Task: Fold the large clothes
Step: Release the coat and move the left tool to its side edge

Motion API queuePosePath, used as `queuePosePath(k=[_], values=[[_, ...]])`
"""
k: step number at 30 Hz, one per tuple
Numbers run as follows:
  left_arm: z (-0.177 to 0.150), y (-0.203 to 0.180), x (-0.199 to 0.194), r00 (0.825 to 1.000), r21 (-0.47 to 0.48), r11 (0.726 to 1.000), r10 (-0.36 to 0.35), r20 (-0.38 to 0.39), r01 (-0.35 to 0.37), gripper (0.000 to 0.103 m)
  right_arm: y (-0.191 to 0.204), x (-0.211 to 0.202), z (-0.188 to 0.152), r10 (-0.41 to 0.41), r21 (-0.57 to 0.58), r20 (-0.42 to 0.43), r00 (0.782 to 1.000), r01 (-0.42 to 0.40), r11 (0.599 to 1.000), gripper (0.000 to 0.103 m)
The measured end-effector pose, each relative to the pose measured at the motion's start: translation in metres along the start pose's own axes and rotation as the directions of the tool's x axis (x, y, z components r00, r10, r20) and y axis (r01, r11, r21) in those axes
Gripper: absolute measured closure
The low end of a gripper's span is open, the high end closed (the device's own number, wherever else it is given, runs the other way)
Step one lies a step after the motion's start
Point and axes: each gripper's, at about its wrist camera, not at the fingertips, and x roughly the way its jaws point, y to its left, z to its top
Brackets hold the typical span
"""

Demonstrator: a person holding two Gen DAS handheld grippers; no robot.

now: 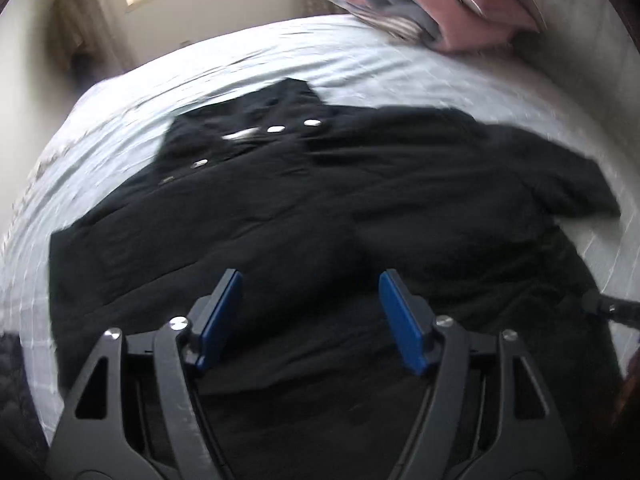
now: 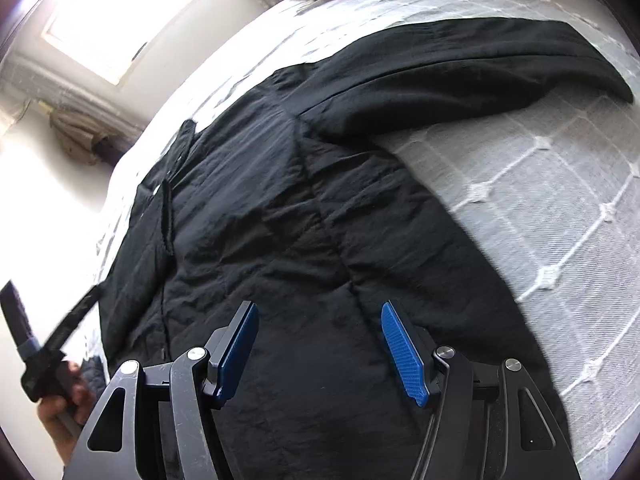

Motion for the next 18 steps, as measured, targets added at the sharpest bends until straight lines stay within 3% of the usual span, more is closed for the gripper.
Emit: queuePosePath(k=[4, 8, 10, 11, 12, 15, 18], values=[[0.013, -0.049, 0.038, 0.998, 0.059, 0.998, 0.038, -0.040, -0.036, 0.032, -0.014, -0.013, 0.004, -0.025, 0.042, 0.035, 0.999, 0.023, 0.999, 0.038], [0.008, -0.054, 0.067, 0.994, 0.006, 0.999, 0.040, -0.105, -0.039, 0.033, -0.023, -0.022, 0.006, 0.023, 0.083, 0.044, 0.999, -0.027, 0.996, 0.038], [0.003, -0.048, 0.068, 0.996, -0.052, 0.998, 0.027, -0.082, -0.031, 0.061, -0.024, -0.024, 0.007, 0.031, 0.086, 0.045, 0.999, -0.035, 0.996, 0.038], [0.002, -0.044, 0.066, 0.995, -0.061, 0.996, 0.064, -0.080, -0.069, 0.094, -0.023, -0.024, 0.007, 0.037, 0.086, 0.043, 0.998, -0.040, 0.995, 0.038], [0.000, -0.040, 0.065, 0.993, -0.069, 0.993, 0.087, -0.085, -0.093, 0.094, -0.022, -0.024, 0.007, 0.045, 0.086, 0.041, 0.998, -0.049, 0.995, 0.038], [-0.003, -0.027, 0.054, 0.998, -0.126, 0.992, -0.001, -0.055, -0.006, 0.095, -0.019, -0.024, 0.006, 0.059, 0.076, 0.039, 0.998, -0.061, 0.995, 0.038], [-0.008, -0.030, 0.036, 1.000, -0.119, 0.993, -0.020, -0.015, 0.018, 0.095, -0.019, -0.023, 0.006, 0.062, 0.080, 0.036, 0.997, -0.065, 0.995, 0.038]])
